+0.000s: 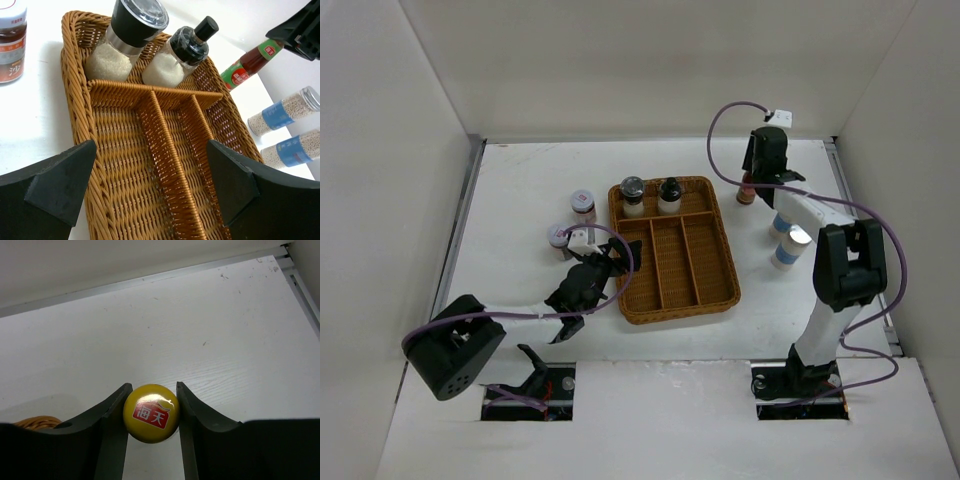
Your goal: Organize the condiment bottles
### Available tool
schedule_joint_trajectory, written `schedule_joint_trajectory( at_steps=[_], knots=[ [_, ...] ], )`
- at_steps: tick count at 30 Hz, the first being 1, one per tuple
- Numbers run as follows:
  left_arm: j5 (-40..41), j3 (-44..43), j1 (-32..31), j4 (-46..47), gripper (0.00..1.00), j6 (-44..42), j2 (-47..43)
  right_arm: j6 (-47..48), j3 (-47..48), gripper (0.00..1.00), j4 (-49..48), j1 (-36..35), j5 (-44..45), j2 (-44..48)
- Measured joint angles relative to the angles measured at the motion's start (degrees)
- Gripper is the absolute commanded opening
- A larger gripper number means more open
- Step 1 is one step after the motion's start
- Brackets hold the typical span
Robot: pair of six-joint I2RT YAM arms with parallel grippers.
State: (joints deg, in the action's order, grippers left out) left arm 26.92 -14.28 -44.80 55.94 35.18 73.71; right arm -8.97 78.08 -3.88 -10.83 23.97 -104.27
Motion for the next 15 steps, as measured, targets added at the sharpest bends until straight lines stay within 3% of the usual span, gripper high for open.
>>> schedule_joint_trajectory(
  at_steps=[7,15],
  knots=[
    [-0.3,0.0,0.5,0.0,0.93,0.2,0.0,1.5,-3.1,0.28,0.9,-3.0,2.1,6.4],
    [-0.4,0.0,0.9,0.0,0.93,0.3,-0.1,2.3,-3.7,0.28,-3.1,-13.7,3.2,13.9]
  ],
)
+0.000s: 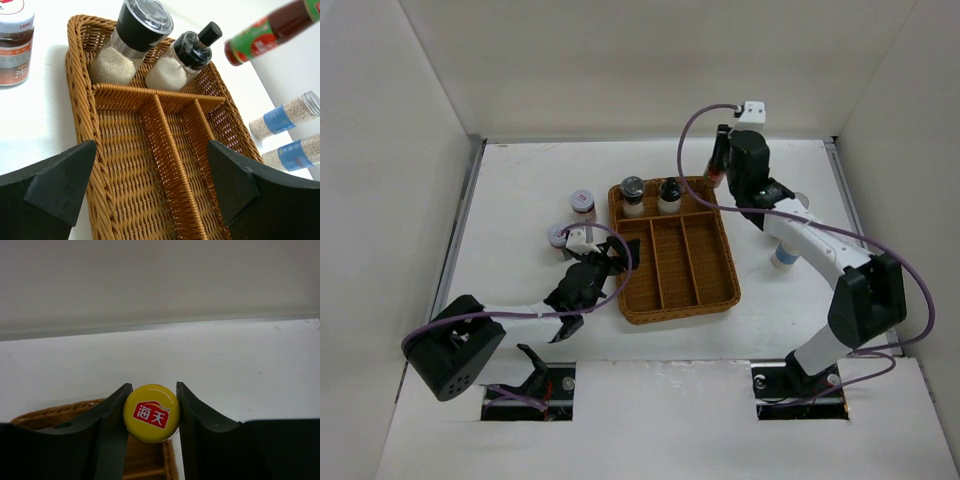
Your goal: Organize the condiment bottles
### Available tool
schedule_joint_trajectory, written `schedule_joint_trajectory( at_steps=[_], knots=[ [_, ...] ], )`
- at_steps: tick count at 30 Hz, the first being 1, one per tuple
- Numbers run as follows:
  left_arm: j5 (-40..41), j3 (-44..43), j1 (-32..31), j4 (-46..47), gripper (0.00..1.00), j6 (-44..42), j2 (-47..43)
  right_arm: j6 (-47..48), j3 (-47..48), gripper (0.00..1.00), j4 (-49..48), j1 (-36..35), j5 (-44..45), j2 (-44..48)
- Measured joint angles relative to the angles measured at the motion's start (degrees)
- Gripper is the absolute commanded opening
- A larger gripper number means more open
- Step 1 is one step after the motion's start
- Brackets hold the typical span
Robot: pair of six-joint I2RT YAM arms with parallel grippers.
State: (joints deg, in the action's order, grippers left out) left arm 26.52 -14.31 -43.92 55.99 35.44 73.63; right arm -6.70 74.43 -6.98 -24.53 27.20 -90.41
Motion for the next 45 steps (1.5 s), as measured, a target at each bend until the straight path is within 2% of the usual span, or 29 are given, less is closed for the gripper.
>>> schedule_joint_trajectory(
  at_steps=[5,12,16,22,30,39,45],
  knots=[
    [0.0,0.0,0.0,0.0,0.93,0.0,0.0,0.0,0.4,0.28,-0.9,-4.1,-0.6,-2.8],
    [0.0,0.0,0.0,0.0,0.93,0.1,0.0,-0.2,0.5,0.29,-0.6,-4.5,-0.6,-9.9],
    [0.0,0.0,0.0,0.0,0.93,0.1,0.0,-0.3,-1.0,0.33,-2.6,-4.8,-0.1,-11.0],
    [-0.2,0.0,0.3,0.0,0.93,0.2,0.0,-0.8,-2.6,0.50,-5.6,-5.2,0.5,-10.9],
    [-0.3,0.0,0.5,0.0,0.93,0.2,0.0,-2.6,-3.3,0.81,-7.4,-5.2,0.5,-10.8],
    [-0.2,-0.2,0.5,-0.5,0.93,0.2,0.0,-2.8,-4.6,0.86,-7.6,-5.2,0.5,-4.7],
    [-0.2,-1.3,0.8,-1.8,0.92,0.0,-1.0,-3.2,-6.1,0.95,-7.6,-5.4,0.4,1.1]
  ],
)
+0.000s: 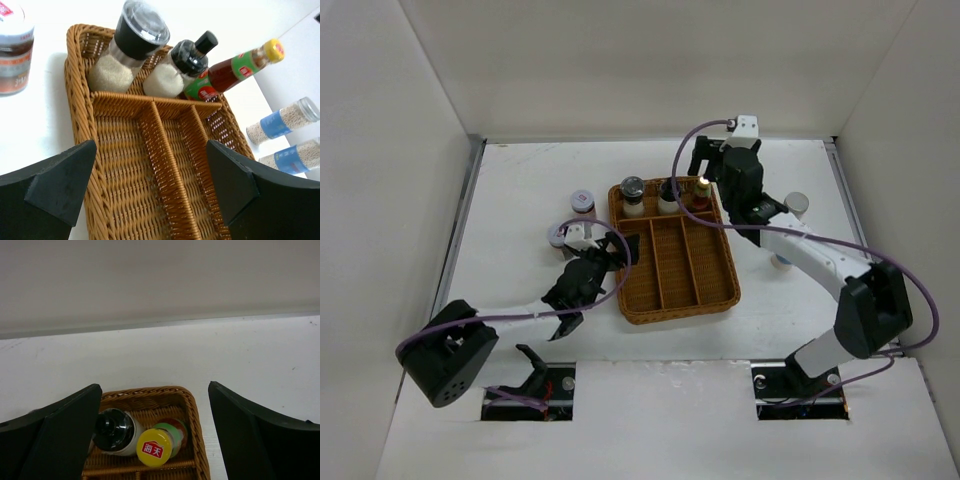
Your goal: Organize the condiment bottles
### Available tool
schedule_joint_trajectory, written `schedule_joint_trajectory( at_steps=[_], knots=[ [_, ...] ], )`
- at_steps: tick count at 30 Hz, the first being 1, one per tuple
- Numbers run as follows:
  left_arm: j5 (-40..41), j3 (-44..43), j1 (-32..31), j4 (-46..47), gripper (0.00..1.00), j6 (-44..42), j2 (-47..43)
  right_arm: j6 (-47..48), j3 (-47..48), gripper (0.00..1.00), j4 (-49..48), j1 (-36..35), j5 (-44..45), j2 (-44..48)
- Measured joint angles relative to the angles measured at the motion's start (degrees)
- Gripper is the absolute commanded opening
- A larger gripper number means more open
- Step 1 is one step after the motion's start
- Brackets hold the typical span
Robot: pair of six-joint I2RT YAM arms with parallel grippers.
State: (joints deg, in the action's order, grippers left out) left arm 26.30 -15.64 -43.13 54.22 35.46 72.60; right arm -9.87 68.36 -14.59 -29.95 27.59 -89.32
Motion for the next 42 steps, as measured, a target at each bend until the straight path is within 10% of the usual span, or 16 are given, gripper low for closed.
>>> schedule_joint_trajectory(
  at_steps=[3,7,9,19,30,38,42],
  knots=[
    [0.3,-1.5,0.2,-4.0,0.92,-0.5,-3.2,-0.2,-2.1,0.88,0.7,-0.9,-0.5,5.0],
    [2.7,-6.6,0.9,-14.3,0.88,-1.0,-8.9,-3.1,-9.7,0.35,0.6,-3.3,-1.1,16.7],
    [4.5,-10.3,2.2,-21.4,0.84,-1.2,-11.7,-5.8,-15.1,0.25,0.2,-4.8,-1.1,22.7],
    [9.9,-20.3,16.0,-51.0,0.93,-1.2,-14.7,-16.0,-39.8,0.80,2.7,-10.7,-1.7,37.2],
    [6.0,-24.8,22.9,-58.3,0.87,-1.2,1.7,-17.6,-43.1,0.87,-0.9,-12.3,-3.7,39.5],
    [5.9,-25.0,23.0,-57.9,0.42,-1.6,3.0,-17.7,-43.1,0.88,-0.9,-12.5,-4.1,38.8],
    [5.2,-24.6,22.8,-59.7,0.36,-1.8,0.9,-17.9,-43.1,0.90,-0.9,-12.5,-4.1,39.5]
  ],
)
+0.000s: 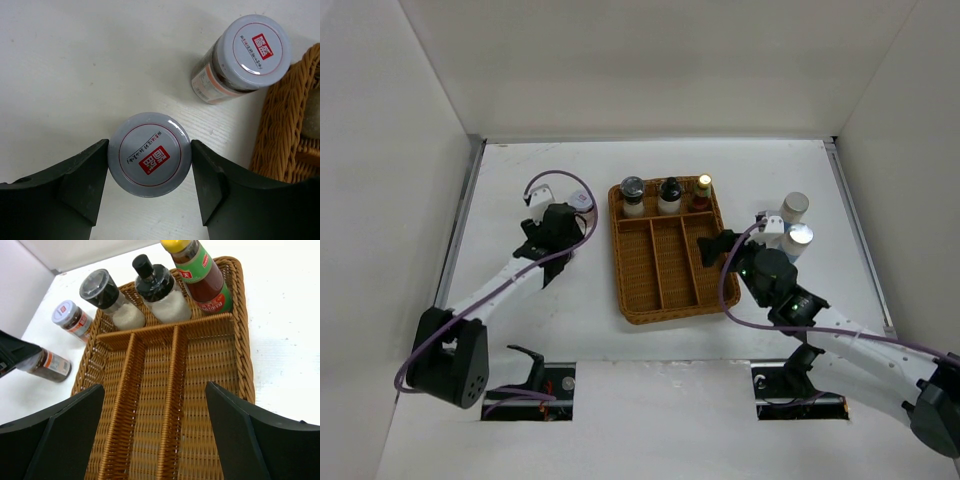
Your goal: Organize the condiment bottles
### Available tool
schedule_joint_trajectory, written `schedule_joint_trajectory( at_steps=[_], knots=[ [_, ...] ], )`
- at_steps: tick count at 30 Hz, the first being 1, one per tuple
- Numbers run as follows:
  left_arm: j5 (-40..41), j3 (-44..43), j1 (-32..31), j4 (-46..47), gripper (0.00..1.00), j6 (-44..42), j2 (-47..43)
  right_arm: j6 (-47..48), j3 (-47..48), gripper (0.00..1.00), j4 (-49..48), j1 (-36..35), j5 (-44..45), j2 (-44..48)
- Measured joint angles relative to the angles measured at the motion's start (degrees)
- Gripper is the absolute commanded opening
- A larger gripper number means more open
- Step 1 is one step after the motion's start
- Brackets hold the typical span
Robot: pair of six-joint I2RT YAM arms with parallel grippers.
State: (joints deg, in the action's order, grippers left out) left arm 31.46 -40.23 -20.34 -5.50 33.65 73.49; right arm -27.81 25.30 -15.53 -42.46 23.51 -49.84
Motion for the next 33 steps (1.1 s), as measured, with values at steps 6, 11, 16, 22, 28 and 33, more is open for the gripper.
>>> schedule_joint_trajectory(
  at_steps=[6,11,16,22,28,33],
  knots=[
    [0.5,-1.5,-6.1,-5.4,0.36,-1.0,-10.8,-0.4,0.0,0.91,0.0,0.0,0.0,1.0],
    [1.3,-8.0,-17.1,-4.3,0.36,-1.4,-9.7,-0.5,0.0,0.91,0.0,0.0,0.0,1.0],
    [0.3,-12.8,-24.0,0.9,0.36,-1.7,-0.9,-0.6,0.0,0.91,0.0,0.0,0.0,1.0],
    [-0.4,-14.3,-25.2,5.3,0.36,-3.5,10.0,-0.6,-0.8,0.92,0.0,0.0,0.1,1.6],
    [-0.3,-14.3,-24.8,6.5,0.39,-4.2,16.0,-0.7,-0.9,0.93,0.0,0.1,0.1,1.6],
    [0.0,-14.2,-24.6,8.4,0.61,-4.4,17.5,-0.7,-0.9,0.94,0.0,0.4,0.1,1.5]
  ],
)
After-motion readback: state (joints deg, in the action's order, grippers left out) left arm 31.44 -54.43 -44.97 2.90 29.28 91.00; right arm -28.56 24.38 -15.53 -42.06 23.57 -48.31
